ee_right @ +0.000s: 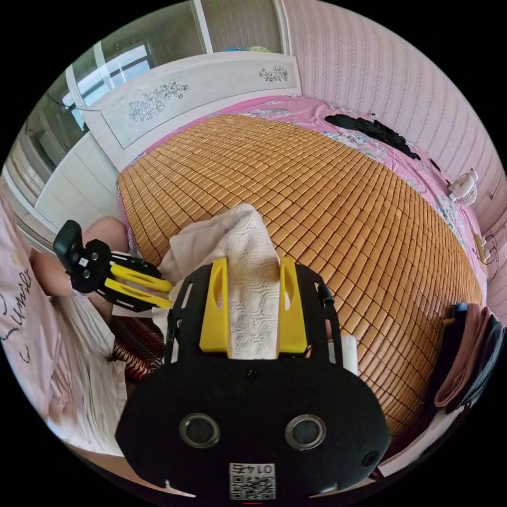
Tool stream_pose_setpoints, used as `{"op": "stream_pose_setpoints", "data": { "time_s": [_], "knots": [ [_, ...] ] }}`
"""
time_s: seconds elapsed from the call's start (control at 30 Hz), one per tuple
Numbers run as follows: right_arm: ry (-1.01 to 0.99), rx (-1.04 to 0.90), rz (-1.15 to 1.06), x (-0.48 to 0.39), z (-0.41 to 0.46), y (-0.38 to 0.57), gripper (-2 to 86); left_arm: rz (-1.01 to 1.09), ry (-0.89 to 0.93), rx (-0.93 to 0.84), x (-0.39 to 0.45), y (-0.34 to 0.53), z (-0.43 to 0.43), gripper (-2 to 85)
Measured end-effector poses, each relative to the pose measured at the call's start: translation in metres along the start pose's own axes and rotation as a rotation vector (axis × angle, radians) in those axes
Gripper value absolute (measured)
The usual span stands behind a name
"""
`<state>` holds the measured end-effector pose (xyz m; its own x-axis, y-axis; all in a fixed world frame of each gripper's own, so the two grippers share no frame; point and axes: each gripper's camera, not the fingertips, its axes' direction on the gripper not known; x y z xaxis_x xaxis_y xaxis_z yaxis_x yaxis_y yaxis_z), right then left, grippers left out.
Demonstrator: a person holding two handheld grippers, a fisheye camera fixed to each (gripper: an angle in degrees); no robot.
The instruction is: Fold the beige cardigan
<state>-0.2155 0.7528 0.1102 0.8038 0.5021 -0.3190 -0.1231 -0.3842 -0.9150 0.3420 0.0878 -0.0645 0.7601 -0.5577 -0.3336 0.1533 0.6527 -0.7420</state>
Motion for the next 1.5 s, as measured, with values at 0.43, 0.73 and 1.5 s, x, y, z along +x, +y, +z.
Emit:
{"op": "stream_pose_setpoints", "data": {
  "time_s": [0.43,0.73,1.5],
  "knots": [
    [-0.077,-0.103,-0.046,0.0,0.018,-0.102,7.8,-0.189,-0.008,0.17,-0.075,-0.006,-0.052,2.1],
    [-0.228,0.037,0.181,0.043,0.03,-0.092,8.5,-0.317,-0.011,0.021,-0.136,-0.01,0.03,3.9],
    [-0.444,0.324,0.683,0.054,-0.032,0.11,11.5,-0.285,0.313,-0.02,-0.165,-0.126,0.148,11.5]
  ]
}}
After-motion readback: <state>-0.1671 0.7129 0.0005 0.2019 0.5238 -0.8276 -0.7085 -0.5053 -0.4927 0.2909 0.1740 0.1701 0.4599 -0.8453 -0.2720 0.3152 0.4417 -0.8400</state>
